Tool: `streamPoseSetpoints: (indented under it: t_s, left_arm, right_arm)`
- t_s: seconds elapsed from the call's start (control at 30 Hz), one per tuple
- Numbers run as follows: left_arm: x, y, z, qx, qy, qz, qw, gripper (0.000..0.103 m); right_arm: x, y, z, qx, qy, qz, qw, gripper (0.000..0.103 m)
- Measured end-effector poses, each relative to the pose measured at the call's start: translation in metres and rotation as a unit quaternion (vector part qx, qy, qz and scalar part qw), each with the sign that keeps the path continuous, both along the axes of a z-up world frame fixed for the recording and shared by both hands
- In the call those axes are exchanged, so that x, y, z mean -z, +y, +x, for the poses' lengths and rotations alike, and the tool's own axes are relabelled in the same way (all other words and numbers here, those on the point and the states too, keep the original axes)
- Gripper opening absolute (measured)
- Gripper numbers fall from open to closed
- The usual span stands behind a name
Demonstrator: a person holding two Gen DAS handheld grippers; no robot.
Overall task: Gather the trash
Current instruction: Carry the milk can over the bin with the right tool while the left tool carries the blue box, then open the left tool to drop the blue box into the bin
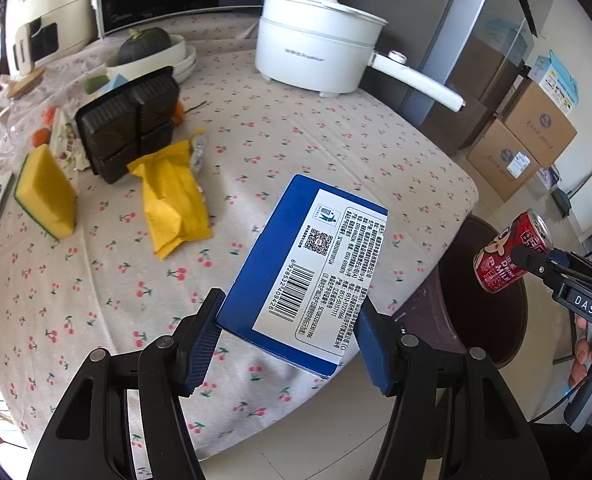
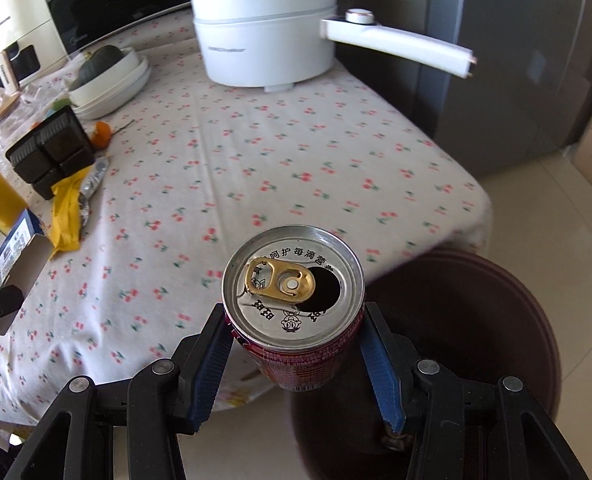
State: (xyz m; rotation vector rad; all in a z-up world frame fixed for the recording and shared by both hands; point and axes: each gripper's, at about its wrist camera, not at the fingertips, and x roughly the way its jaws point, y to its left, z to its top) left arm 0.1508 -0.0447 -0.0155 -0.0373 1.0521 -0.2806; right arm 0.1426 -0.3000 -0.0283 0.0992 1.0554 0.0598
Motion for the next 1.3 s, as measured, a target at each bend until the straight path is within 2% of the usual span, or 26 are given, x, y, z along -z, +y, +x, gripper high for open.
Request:
streamPoseSetpoints:
  t_s: [0.27,0.5,0.7,0.87,0.9,0.97,1.0,1.3]
  left_arm:
    - [0.011,-0.071,-0.008,0.056,0.004,0.004,0.9984,0.065]
    - [0.031,-0.128,-0.019,0.11,0.005,0.017,0.9938,0.065]
    - [0.044,-0.175,-0.025,0.156,0.001,0.003,0.9878,0.065]
    - [0.057,-0.206,-0.029,0.208,0.005,-0.006,0.9782,0.068]
    - [0.059,-0.209,-0.029,0.21,0.007,-0.004,0.9776,0.07]
    - [0.062,-0.209,-0.029,0.209,0.011,-0.01,0.9779,0.084]
    - [0.063,-0.208,-0.029,0.207,0.013,-0.014,0.9782,0.085]
    - [0.055,-0.173,-0.02,0.165,0.019,0.004,0.9861,0.086]
  right_arm:
    - [0.005,-0.058,-0.031,0.043,0.015,0.001,0.999,0.056]
    - [0.019,-0.107,-0.059,0.079,0.03,-0.001,0.996,0.056]
    - [0.03,-0.137,-0.078,0.099,0.042,0.002,0.994,0.056]
    - [0.032,-0.153,-0.084,0.113,0.044,0.003,0.993,0.056]
    - [0.032,-0.155,-0.085,0.115,0.044,0.003,0.992,0.056]
    - [0.034,-0.16,-0.086,0.119,0.046,0.002,0.992,0.056]
    - [0.034,-0.162,-0.087,0.121,0.047,0.002,0.992,0.056]
    - [0.037,-0.157,-0.081,0.112,0.054,0.002,0.992,0.056]
